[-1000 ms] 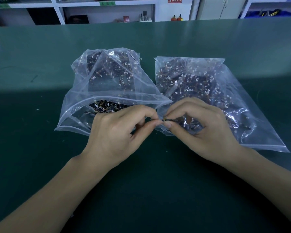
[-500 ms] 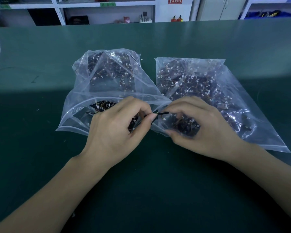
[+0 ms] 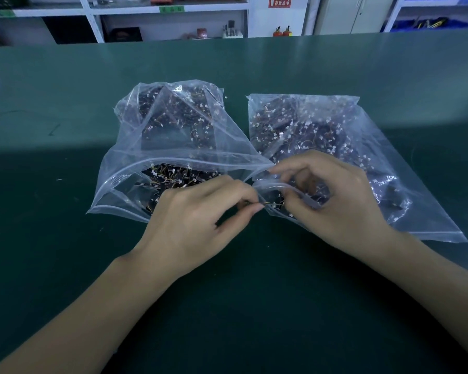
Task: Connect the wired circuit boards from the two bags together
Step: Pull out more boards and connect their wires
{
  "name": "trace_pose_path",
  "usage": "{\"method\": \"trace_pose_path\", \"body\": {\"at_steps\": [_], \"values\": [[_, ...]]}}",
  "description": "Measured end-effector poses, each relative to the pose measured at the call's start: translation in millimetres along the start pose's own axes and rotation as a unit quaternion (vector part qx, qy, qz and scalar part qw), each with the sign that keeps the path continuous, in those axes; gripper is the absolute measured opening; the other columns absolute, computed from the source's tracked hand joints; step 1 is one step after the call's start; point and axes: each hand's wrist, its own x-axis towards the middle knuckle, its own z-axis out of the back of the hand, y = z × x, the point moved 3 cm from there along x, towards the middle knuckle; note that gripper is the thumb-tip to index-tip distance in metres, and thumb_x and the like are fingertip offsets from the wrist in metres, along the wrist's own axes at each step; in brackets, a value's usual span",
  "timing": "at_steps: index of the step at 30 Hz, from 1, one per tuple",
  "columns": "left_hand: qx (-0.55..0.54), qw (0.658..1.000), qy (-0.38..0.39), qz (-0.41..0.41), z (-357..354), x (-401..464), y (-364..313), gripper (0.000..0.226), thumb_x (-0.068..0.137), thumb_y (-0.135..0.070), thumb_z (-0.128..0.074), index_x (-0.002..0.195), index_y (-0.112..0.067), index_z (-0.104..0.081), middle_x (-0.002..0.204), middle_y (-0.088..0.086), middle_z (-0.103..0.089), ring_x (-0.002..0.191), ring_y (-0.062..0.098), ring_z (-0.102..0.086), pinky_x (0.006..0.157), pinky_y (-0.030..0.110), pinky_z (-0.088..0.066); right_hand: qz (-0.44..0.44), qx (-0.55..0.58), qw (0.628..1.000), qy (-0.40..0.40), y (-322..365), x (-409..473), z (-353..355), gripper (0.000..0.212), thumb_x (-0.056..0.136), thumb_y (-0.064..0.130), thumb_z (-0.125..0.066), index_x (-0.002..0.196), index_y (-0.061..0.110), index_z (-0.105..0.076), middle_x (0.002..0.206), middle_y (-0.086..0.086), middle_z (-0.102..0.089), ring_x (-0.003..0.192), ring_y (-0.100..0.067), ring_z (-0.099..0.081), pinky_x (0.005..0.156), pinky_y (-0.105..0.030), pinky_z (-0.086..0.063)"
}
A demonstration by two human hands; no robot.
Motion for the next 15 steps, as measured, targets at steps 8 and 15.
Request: {"method": "trace_pose_path", "body": {"at_steps": [8, 15], "values": [[0.051, 0.998, -0.017, -0.020, 2.7, 2.3, -3.5, 0.017, 0.106, -0.030, -0.071, 0.097, -0.020, -0.082, 0.091, -0.011, -0.075, 0.068, 0.009, -0.064, 0.050, 0.037, -0.052, 0.028, -0.009, 1.000, 0.004, -0.3, 0.7, -1.5, 0.023, 0.095, -0.009, -0.072, 0.111, 0.007, -0.076, 0.100, 0.001, -0.069, 0.080, -0.003, -0.060, 0.073, -0.018, -0.045], [0.129, 0.991, -0.009, -0.033, 2.7, 5.3, -9.8, 0.014, 0.104, -0.025, -0.073, 0.094, -0.022, -0.081, 0.087, -0.009, -0.072, 0.068, 0.011, -0.068, 0.046, 0.036, -0.050, 0.043, -0.001, 0.999, 0.006, 2.7, 0.4, -2.3, 0.019, 0.097, -0.007, -0.072, 0.109, 0.007, -0.077, 0.101, 0.012, -0.065, 0.074, -0.011, -0.059, 0.068, -0.024, -0.047]]}}
